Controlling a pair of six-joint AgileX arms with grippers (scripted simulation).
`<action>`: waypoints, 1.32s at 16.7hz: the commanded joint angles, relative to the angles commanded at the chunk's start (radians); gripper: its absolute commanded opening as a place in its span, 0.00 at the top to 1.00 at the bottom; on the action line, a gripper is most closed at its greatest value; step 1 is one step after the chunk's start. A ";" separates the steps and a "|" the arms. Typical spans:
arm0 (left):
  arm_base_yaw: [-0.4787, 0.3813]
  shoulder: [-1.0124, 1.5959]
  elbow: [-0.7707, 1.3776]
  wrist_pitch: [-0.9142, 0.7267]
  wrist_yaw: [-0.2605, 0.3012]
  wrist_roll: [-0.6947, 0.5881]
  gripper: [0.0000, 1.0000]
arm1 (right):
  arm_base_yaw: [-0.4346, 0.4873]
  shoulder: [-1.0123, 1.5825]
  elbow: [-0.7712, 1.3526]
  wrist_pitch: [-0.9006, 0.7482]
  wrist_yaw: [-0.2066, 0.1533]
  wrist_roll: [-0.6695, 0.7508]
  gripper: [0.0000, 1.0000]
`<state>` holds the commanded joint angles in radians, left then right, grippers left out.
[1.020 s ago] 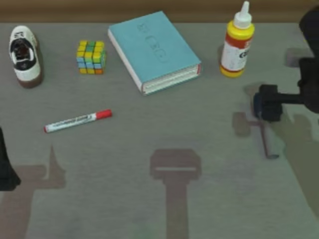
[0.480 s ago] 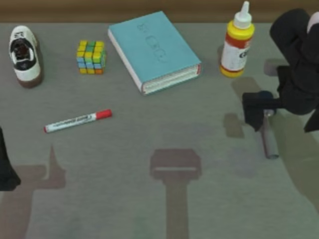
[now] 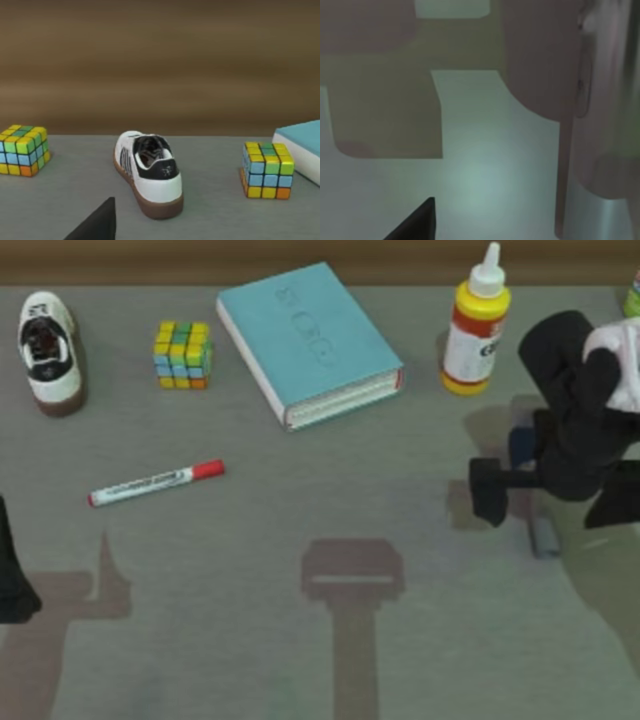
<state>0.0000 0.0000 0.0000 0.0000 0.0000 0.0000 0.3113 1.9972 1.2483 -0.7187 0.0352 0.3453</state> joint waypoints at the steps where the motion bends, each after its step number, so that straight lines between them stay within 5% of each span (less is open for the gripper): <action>1: 0.000 0.000 0.000 0.000 0.000 0.000 0.00 | -0.001 0.026 -0.019 0.046 0.000 0.000 0.00; 8: 0.000 0.000 0.000 0.000 0.000 0.000 0.00 | -0.002 0.081 -0.055 0.127 0.001 -0.001 0.00; 21: 0.000 0.000 0.000 0.000 0.000 0.000 0.00 | -0.002 0.081 -0.055 0.127 0.001 -0.001 0.98; 22: 0.000 0.000 0.000 0.000 0.000 0.000 0.00 | -0.002 0.081 -0.055 0.127 0.001 -0.001 1.00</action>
<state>0.0000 0.0000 0.0000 0.0000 0.0000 0.0000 0.3095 2.0786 1.1931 -0.5917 0.0357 0.3445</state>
